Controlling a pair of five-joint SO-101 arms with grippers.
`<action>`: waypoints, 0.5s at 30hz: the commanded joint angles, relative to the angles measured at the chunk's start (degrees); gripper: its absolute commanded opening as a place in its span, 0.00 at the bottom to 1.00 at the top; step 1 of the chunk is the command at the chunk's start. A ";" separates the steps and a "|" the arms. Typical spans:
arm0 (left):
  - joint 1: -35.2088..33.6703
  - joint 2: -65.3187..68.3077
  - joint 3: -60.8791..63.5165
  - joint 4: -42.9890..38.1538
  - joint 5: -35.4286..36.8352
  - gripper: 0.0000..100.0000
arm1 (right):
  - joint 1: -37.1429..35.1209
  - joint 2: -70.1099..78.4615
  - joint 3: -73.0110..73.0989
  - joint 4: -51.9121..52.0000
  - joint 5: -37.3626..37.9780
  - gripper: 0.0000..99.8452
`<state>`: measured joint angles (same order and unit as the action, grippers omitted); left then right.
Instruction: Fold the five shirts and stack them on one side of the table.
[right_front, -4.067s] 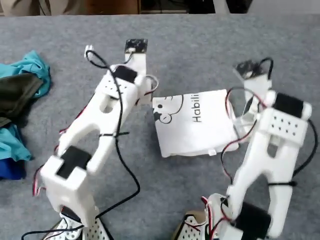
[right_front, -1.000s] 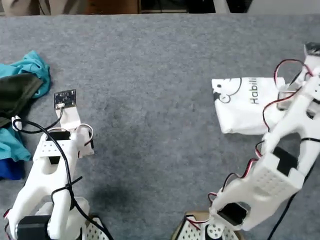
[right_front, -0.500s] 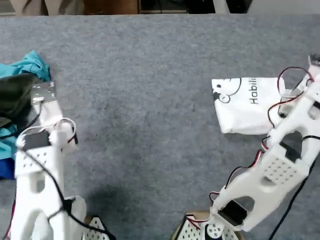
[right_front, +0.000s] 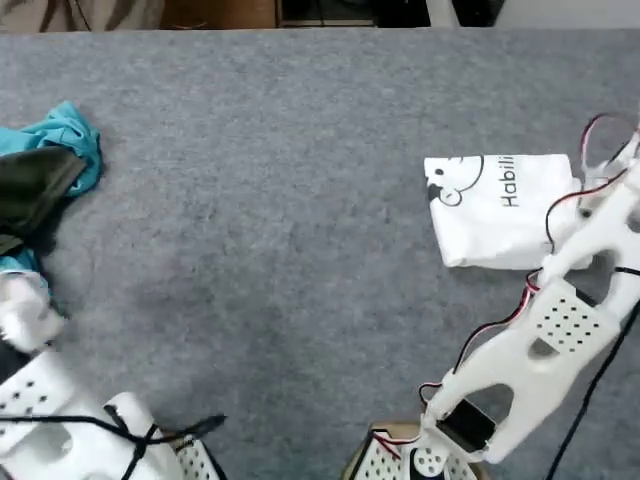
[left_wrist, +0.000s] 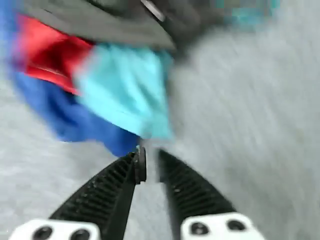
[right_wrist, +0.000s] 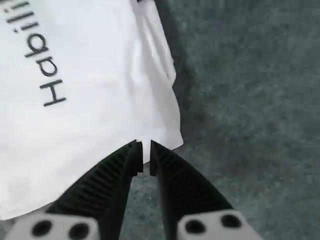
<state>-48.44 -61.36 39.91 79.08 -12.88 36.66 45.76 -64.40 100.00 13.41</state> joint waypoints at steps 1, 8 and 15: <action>-6.95 2.07 -7.82 -0.35 0.53 0.21 | -2.07 -4.97 -10.15 2.37 0.53 0.04; -14.68 25.19 -10.73 -20.92 2.99 0.21 | -5.14 -11.91 -6.37 2.37 0.18 0.04; -13.27 56.75 -33.85 -34.46 2.99 0.21 | -11.56 -22.90 9.10 2.37 0.09 0.04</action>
<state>-62.51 -16.35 19.60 47.25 -10.42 28.31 29.49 -60.79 101.14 13.58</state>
